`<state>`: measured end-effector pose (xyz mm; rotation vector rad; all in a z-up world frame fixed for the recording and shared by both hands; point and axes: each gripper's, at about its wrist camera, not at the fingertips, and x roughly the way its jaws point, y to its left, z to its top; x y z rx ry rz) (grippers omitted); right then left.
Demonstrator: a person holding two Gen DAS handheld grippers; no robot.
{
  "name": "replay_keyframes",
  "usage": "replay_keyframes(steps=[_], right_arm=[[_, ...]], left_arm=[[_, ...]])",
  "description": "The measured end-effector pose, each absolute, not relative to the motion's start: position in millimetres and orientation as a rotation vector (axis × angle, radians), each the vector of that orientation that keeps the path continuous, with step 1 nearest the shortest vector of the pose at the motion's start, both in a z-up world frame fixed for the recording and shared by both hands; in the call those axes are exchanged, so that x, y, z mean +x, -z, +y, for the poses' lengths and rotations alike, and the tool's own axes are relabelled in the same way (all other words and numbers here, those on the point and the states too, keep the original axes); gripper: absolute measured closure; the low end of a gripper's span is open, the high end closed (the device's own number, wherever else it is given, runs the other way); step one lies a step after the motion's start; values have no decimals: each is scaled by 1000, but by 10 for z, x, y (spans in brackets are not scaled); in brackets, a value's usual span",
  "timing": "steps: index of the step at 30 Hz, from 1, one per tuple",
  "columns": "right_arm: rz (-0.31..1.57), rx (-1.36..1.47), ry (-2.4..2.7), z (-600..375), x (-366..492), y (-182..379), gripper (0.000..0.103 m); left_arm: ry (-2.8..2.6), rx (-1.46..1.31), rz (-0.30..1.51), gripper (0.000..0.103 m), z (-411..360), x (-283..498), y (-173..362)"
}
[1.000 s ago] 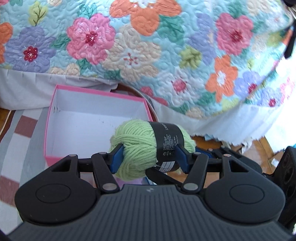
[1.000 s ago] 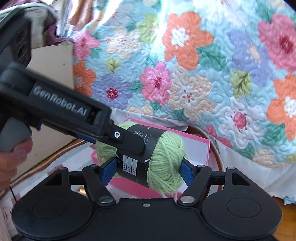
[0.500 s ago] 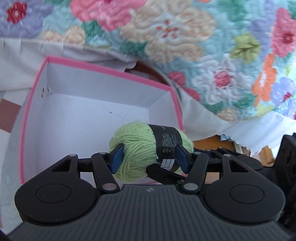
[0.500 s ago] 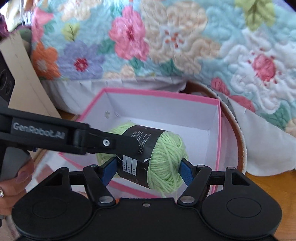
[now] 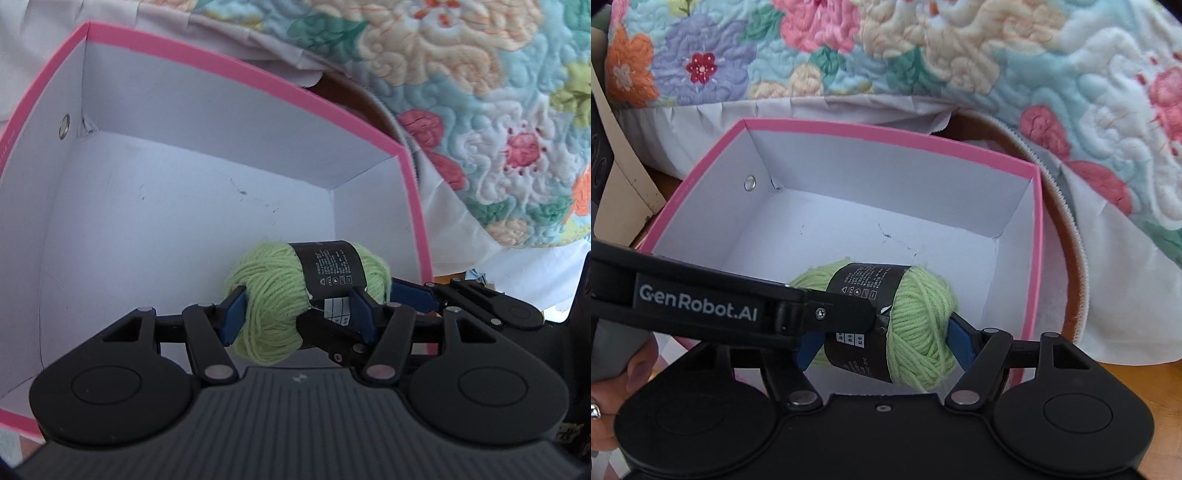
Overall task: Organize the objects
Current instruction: 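Carry the yarn ball into the pink box and open the grippers, then withdraw both grippers from the box toward the clear floss box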
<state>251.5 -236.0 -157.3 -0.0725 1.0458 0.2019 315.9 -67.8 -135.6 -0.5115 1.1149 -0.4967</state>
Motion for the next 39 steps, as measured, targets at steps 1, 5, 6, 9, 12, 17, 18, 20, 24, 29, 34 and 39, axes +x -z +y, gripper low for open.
replay_keyframes(steps=[1,5,6,9,12,17,18,20,24,29,34,39], right_arm=[[1063,-81,-206,-2360,2528,1593,28],[1126,-98,-207,-2363,2578,1638,26],[1130,-106,-204,-2367,2576,1637,26],[1121,-133,-197,-2395,2541,1617,26],[1117,-118,-193,-2465,2494,1595,26],[1105,-175,-197,-2449,2423,1632,42],[1097,-190,-193,-2455,2405,1654,43],[1082,-205,-193,-2447,2387,1681,45],[1049,-163,-181,-2474,2288,1630,45],[979,-103,-182,-2477,2051,1438,44],[916,-73,-188,-2408,1838,1130,44],[866,-81,-216,-2282,1571,750,42]], left_arm=[[494,-508,1125,46,-674,3171,1376],[499,-478,1155,46,-696,3197,1434],[501,-479,1163,46,-702,3202,1447],[514,-464,1162,53,-744,3190,1464],[549,-484,1161,59,-817,3187,1483],[556,-450,1125,59,-963,3167,1464],[556,-445,1119,59,-976,3159,1455],[551,-432,1119,59,-983,3146,1439],[515,-385,1130,54,-931,3107,1343],[482,-270,1125,50,-791,2958,1082],[488,-191,1126,47,-670,2738,737],[470,-129,1158,46,-518,2477,391]])
